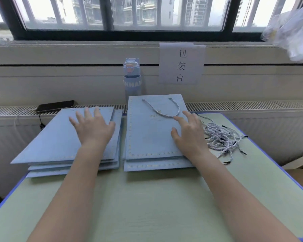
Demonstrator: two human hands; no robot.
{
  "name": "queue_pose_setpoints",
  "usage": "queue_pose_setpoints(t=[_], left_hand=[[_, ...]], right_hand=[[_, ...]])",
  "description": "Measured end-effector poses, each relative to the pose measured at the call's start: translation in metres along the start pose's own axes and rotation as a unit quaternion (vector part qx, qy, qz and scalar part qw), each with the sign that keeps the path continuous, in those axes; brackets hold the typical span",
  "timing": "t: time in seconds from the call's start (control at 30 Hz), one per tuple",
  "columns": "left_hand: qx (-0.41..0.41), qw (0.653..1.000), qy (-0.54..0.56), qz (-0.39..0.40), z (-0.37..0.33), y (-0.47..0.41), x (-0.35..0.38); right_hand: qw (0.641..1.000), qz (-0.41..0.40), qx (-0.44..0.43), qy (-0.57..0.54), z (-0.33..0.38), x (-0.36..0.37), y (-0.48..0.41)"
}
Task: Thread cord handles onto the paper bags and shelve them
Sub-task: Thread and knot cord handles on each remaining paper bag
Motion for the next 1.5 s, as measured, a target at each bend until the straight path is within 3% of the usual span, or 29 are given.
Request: queue_pose_setpoints(t=[0.07,0.13,0.27,0.43,0.57,0.7,0.9,1.0,1.1,1.23,1.33,1.5], left_hand=[[-0.082,0.991,-0.025,0.103,0.027,0.0,0.021],[-0.109,0.979,-0.022,0.17,0.036,0.005,0.039],[-0.104,0.975,-0.033,0.194,0.034,0.005,0.047],[-0.11,0.973,-0.062,0.192,0.031,0.0,0.049],[-0.06,0.986,-0.047,0.148,0.012,-0.002,0.044],[-0.012,0.986,-0.103,0.13,-0.003,0.006,0.038],[0.049,0.981,-0.158,0.098,-0.014,0.015,0.02],[0.041,0.99,-0.11,0.077,-0.011,0.015,-0.002],[0.02,0.999,-0.024,0.031,-0.009,0.014,-0.029],[0.054,0.989,0.038,-0.132,-0.017,0.023,-0.074],[0.116,0.955,0.099,-0.254,-0.034,0.04,-0.097],[0.295,0.884,0.119,-0.344,-0.076,0.071,-0.096]], right_hand=[[0.999,0.004,-0.034,-0.019,0.01,0.001,0.002],[0.996,0.009,-0.072,-0.042,0.019,0.003,0.004],[0.989,0.047,-0.126,-0.06,0.031,0.012,0.012],[0.983,0.09,-0.151,-0.046,0.041,0.021,0.019],[0.979,0.137,-0.147,-0.018,0.042,0.031,0.022],[0.969,0.204,-0.135,0.042,0.038,0.04,0.025],[0.964,0.226,-0.133,0.047,0.038,0.038,0.026],[0.964,0.226,-0.132,0.037,0.038,0.037,0.027],[0.966,0.222,-0.13,0.024,0.038,0.035,0.027],[0.968,0.218,-0.12,0.001,0.037,0.034,0.026],[0.973,0.196,-0.11,-0.045,0.036,0.028,0.025],[0.965,0.106,-0.026,-0.237,0.024,0.01,0.017]])
Point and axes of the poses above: each hand's wrist, its own y-axis away from the middle knuckle, its own x-axis out of the palm, z = x × y, the point moved 7 cm from there along -y, towards the middle knuckle
